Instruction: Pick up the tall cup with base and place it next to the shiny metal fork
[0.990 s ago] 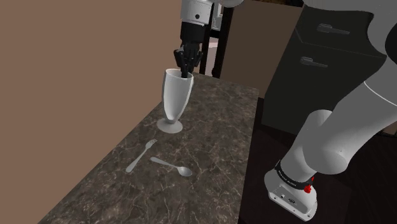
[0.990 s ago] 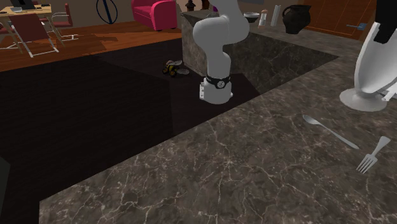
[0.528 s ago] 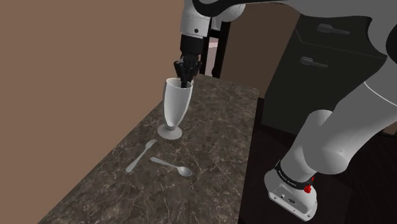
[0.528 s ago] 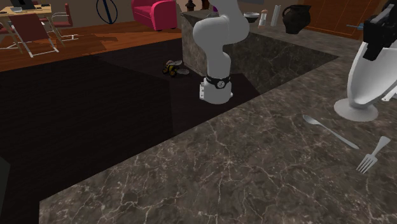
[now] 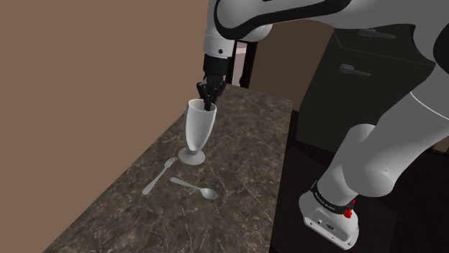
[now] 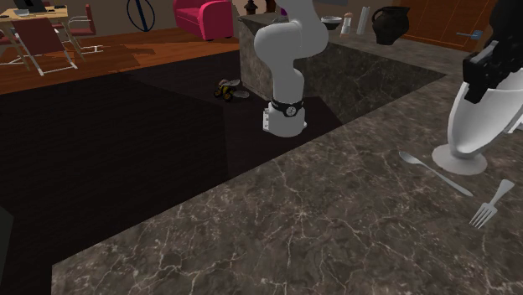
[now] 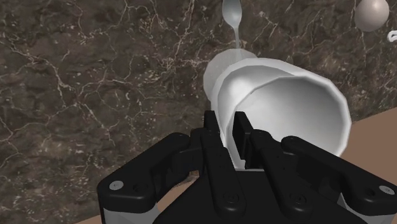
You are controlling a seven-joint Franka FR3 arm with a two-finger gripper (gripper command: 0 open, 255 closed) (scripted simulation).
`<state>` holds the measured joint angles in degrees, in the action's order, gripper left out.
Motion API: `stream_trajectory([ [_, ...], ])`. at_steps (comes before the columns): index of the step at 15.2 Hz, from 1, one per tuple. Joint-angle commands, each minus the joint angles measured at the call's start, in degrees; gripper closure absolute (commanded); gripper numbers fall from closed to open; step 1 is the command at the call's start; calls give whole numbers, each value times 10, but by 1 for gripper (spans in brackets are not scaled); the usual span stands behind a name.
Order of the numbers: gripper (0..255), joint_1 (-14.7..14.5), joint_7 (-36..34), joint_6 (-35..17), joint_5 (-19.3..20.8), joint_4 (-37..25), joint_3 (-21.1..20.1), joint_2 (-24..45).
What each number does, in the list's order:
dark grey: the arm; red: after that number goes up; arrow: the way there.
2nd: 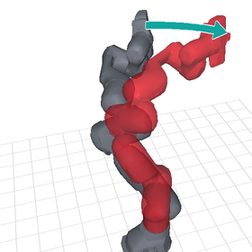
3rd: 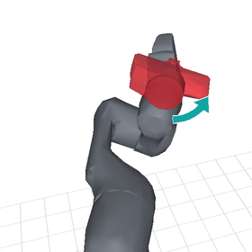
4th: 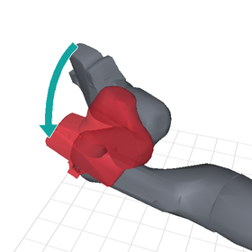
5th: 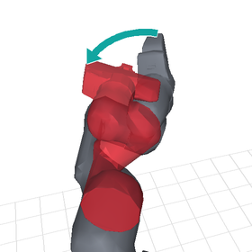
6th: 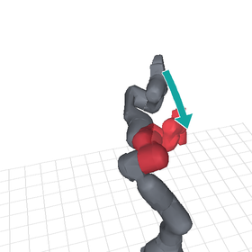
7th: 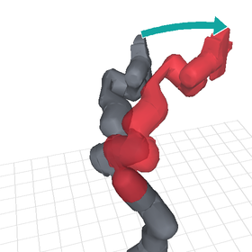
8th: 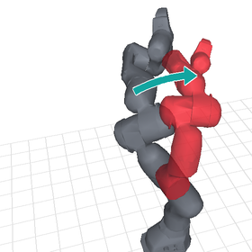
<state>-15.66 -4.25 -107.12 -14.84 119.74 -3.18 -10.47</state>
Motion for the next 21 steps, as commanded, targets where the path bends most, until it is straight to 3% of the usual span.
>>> stream_trajectory([
  [1,255,-1,3,-15,-2,16,-1,-1],
  [15,255,-4,28,-123,-14,93,-4,32],
  [21,255,-4,28,-123,-14,93,-4,32],
])
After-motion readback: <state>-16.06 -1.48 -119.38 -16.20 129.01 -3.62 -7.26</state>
